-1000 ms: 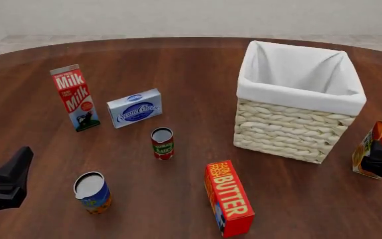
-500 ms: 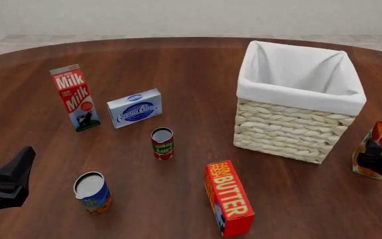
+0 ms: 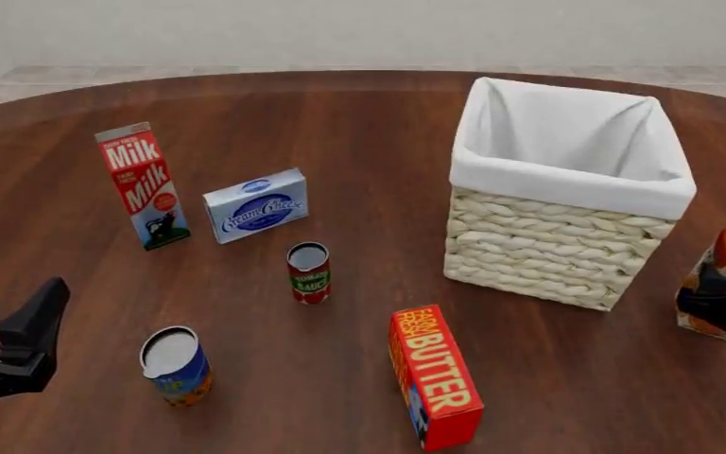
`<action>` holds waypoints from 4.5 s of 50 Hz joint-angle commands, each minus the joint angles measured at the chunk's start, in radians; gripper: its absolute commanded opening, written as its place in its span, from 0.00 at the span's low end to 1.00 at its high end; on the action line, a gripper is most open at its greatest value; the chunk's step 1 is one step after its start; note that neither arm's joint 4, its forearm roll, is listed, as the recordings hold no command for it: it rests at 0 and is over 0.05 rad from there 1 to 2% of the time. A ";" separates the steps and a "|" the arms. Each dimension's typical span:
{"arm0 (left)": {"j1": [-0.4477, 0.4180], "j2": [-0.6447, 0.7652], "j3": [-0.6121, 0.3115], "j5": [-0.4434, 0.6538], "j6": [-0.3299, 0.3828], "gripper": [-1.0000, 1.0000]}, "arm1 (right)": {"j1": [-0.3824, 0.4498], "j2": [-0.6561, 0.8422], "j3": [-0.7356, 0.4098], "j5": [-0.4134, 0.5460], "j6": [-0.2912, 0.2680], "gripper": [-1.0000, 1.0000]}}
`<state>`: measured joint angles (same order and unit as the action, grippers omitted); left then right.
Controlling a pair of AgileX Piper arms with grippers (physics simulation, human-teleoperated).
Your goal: Pick up the orange juice, and put it in the basket.
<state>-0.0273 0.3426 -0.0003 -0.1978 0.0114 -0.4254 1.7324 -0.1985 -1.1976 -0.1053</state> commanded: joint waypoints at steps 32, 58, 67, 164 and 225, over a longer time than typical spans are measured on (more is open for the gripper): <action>-0.001 -0.033 0.000 0.029 -0.003 1.00 | 0.088 -0.555 -0.171 0.600 0.007 0.00; 0.005 -0.063 -0.001 0.045 -0.017 1.00 | 0.117 -0.772 -0.451 0.986 -0.052 0.00; 0.004 -0.059 -0.001 0.044 -0.015 1.00 | 0.122 -0.781 -0.525 1.039 -0.048 0.00; -0.003 -0.094 -0.001 0.073 -0.023 1.00 | 0.570 -0.350 -0.817 1.089 0.047 0.00; -0.009 -0.078 0.000 0.058 -0.018 1.00 | 0.566 -0.225 -0.777 1.027 0.035 0.00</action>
<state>-0.0359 0.2594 -0.0004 -0.1337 -0.0069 0.1411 1.5141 -0.9811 -0.1623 -0.0867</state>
